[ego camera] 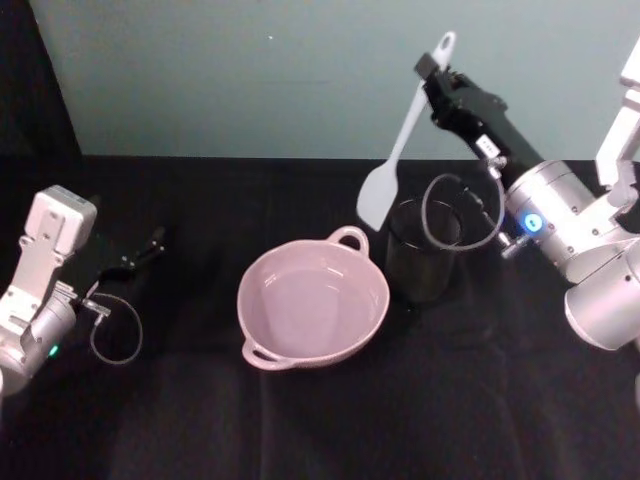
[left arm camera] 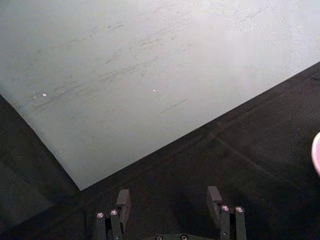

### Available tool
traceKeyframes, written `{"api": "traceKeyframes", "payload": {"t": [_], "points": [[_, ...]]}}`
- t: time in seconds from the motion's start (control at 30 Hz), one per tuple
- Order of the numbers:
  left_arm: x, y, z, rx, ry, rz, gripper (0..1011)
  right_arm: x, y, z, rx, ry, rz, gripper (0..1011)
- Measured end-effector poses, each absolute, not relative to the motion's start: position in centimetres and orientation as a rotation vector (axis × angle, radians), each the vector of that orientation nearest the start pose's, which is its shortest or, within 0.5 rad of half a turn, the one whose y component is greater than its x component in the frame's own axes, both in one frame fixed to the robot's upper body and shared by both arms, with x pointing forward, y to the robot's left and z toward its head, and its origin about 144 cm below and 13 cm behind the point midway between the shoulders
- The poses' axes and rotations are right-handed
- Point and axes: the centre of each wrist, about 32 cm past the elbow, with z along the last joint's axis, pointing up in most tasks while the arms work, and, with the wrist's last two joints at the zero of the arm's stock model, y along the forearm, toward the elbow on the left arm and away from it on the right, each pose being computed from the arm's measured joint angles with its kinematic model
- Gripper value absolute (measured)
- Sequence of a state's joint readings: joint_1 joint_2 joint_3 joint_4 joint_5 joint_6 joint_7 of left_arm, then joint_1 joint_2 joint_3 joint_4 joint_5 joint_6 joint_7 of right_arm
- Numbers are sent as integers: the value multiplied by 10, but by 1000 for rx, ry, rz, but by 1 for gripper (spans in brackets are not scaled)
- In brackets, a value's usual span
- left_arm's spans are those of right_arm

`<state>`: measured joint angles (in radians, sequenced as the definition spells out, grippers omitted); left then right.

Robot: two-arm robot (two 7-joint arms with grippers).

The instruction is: Use the one hand to pick up the spoon and stir the clear water in the bowl.

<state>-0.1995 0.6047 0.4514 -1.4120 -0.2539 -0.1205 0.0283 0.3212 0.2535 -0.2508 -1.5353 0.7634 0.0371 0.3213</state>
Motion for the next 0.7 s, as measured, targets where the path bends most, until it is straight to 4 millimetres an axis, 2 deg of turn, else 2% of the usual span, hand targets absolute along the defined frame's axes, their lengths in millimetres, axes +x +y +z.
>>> {"api": "traceKeyframes", "payload": {"t": [0.43,0.7], "points": [[489,310,1140,304,-285,1248,1011,541,-250,1237,492,204,-1035,114],[489,310,1140,304,-285,1248,1011,548,-262,1227,473,219,-1095,114]]}}
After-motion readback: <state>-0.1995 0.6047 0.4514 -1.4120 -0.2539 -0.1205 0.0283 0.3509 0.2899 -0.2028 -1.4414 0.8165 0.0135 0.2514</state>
